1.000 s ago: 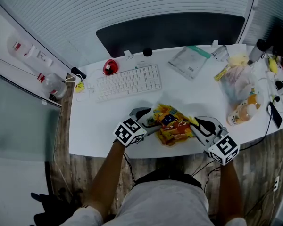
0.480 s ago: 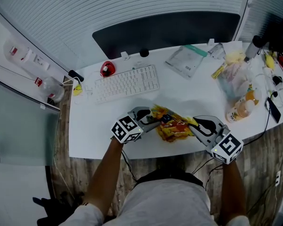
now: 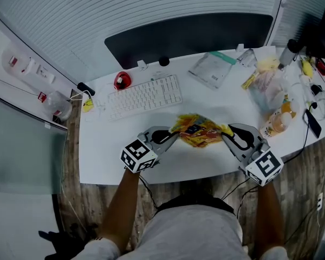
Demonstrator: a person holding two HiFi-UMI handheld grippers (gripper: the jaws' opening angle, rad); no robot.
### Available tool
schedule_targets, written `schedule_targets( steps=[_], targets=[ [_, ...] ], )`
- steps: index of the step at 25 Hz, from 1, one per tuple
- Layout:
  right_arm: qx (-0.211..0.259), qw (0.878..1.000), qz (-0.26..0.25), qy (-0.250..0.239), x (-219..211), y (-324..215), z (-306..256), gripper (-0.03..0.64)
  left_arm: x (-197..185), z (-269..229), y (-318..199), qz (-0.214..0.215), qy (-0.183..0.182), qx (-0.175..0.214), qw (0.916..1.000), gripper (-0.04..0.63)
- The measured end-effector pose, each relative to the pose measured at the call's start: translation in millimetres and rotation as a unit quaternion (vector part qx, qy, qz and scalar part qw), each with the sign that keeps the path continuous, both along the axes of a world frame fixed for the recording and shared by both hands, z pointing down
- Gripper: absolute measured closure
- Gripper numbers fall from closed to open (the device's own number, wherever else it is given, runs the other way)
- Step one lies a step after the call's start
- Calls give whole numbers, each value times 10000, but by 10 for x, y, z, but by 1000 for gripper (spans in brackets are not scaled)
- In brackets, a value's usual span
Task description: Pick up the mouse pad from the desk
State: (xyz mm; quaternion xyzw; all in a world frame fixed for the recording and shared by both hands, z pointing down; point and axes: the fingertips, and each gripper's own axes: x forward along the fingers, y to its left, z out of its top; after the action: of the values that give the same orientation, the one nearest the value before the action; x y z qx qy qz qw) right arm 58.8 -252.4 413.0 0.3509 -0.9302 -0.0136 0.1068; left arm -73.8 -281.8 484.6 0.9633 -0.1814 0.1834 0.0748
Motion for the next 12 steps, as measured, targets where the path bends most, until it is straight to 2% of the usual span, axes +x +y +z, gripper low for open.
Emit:
schedule_targets(
  steps=[7, 12],
  targets=[
    [418, 9970, 400, 522, 63, -79, -154, 482, -66, -296, 80, -105, 23, 547, 9984, 574],
    [732, 9932, 554, 711, 67, -118, -305, 451, -114, -442, 104, -125, 83, 740, 9971, 574]
  ],
)
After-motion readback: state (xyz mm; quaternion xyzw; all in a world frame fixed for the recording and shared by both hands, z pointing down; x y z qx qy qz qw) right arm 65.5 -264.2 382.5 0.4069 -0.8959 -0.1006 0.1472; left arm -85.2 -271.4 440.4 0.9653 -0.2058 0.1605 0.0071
